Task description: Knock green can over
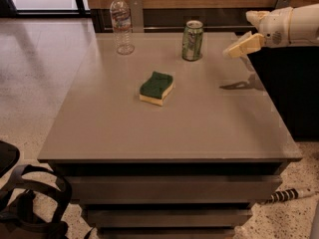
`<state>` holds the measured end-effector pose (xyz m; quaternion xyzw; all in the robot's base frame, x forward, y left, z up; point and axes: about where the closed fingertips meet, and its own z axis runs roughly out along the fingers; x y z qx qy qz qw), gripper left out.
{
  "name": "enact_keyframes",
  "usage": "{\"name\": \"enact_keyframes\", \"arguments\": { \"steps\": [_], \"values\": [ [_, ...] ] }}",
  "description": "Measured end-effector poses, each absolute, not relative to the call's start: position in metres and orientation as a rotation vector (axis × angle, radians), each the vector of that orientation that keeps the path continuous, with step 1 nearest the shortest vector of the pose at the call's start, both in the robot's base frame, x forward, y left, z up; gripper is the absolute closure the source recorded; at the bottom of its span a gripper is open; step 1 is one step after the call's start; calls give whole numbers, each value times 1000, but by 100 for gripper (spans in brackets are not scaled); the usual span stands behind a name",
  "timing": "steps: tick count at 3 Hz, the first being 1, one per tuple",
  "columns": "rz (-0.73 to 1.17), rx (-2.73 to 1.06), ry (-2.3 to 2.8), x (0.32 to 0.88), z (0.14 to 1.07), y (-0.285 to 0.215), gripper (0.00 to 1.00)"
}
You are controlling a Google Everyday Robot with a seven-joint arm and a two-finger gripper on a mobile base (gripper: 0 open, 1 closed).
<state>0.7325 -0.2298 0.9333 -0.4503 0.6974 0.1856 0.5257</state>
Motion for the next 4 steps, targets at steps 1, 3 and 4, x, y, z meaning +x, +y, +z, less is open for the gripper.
{"name": "enact_keyframes", "arguments": {
  "steps": [1, 3, 4],
  "values": [
    [458, -994, 1572, 730, 923, -215, 0],
    [483, -960, 1561, 740, 909, -187, 0],
    [532, -924, 1543, 759, 906, -178, 0]
  ]
}}
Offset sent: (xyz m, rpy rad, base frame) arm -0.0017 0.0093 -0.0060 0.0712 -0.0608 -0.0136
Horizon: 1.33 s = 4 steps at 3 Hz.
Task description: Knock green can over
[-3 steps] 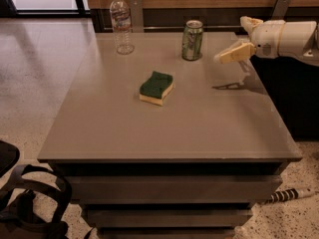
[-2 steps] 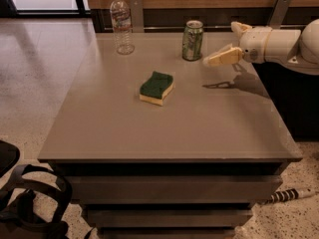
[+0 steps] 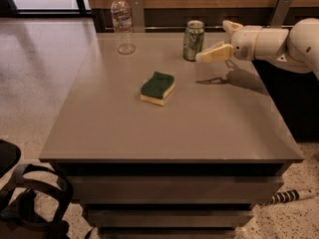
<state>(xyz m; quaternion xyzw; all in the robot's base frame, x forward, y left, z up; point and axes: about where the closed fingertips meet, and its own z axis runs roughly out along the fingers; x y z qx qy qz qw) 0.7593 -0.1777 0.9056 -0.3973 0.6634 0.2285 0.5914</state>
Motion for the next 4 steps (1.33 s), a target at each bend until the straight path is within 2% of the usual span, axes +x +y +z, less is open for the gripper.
{"name": "enact_keyframes", "arguments": {
  "steps": [1, 4],
  "values": [
    [555, -859, 1517, 772, 903, -180, 0],
    [450, -819, 1574, 799, 894, -183, 0]
  ]
}}
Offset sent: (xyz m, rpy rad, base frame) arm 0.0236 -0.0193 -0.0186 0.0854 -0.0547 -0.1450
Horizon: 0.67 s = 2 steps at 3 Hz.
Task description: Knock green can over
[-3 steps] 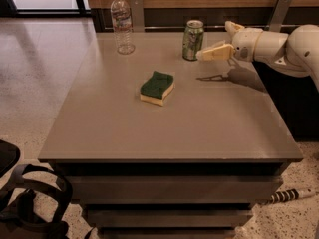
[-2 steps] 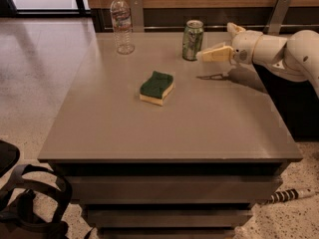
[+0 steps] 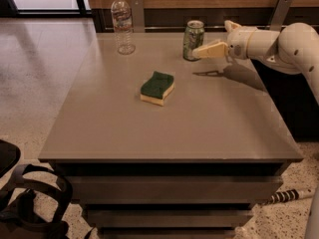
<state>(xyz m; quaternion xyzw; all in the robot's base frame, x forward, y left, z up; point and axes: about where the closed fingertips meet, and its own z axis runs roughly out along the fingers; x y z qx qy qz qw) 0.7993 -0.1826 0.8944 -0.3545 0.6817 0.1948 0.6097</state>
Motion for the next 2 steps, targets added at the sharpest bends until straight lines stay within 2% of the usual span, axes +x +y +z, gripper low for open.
{"name": "enact_keyframes", "arguments": {
  "steps": [2],
  "values": [
    [497, -856, 1620, 829, 880, -163, 0]
  ]
}}
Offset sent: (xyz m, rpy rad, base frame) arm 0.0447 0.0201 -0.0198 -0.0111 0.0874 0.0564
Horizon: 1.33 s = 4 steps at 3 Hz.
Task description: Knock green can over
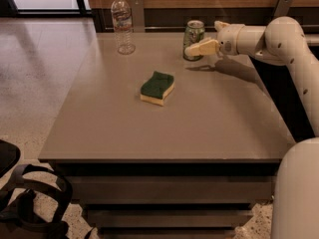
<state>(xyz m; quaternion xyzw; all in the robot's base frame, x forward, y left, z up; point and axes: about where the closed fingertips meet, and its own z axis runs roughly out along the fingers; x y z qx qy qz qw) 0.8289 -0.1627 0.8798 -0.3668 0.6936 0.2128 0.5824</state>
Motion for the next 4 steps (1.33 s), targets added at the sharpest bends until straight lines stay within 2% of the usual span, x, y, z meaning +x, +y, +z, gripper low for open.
{"name": "enact_keyframes", "arguments": {
  "steps": [1, 2, 3, 4],
  "values": [
    [574, -836, 1627, 835, 860, -155, 0],
    [614, -812, 1615, 837, 852, -151, 20],
    [621, -816, 1614, 837, 851, -145, 51],
    [625, -819, 1614, 838, 850, -142, 74]
  ]
}}
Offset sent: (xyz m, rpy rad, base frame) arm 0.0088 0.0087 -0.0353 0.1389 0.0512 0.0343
